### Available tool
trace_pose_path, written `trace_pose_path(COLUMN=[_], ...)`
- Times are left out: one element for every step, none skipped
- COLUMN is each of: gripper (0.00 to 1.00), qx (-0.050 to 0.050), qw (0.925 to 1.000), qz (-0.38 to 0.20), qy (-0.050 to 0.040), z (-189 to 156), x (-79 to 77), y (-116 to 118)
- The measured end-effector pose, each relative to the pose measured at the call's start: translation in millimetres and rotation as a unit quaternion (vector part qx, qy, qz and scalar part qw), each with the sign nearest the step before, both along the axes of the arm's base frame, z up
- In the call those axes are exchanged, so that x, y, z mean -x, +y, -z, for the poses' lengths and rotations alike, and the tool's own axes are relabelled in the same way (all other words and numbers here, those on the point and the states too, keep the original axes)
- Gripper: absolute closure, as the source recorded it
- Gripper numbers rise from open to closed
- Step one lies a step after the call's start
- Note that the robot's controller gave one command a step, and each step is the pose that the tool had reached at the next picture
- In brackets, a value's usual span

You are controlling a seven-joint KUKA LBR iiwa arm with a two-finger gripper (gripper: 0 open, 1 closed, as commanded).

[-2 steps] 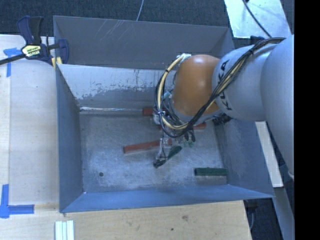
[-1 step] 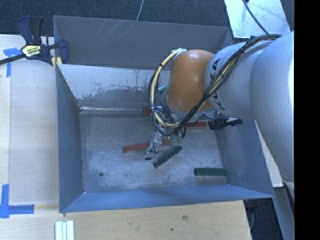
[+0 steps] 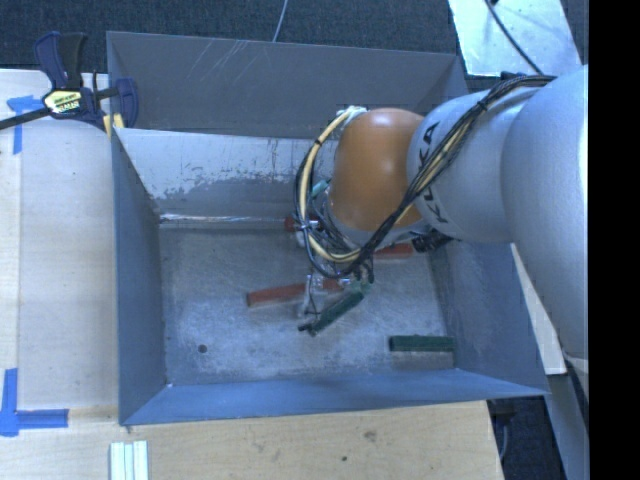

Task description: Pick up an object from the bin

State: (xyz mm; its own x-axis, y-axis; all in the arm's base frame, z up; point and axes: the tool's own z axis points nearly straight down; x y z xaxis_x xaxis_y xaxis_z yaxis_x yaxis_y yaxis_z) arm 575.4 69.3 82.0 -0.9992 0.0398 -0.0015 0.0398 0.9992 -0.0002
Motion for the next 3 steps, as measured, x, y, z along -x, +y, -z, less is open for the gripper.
trace_pose_path(gripper=[1.0, 1.0, 1.0], qx=[-0.001, -0.001, -0.001], qw=[0.9917, 0.9917, 0.9917], qz=[0.129, 0.129, 0.129], qy=[-0.0008, -0.0008, -0.0009], z=[10.5, 10.4, 8.5], x=[-9.9, -9.9, -9.5], y=[5.1, 4.9, 4.8])
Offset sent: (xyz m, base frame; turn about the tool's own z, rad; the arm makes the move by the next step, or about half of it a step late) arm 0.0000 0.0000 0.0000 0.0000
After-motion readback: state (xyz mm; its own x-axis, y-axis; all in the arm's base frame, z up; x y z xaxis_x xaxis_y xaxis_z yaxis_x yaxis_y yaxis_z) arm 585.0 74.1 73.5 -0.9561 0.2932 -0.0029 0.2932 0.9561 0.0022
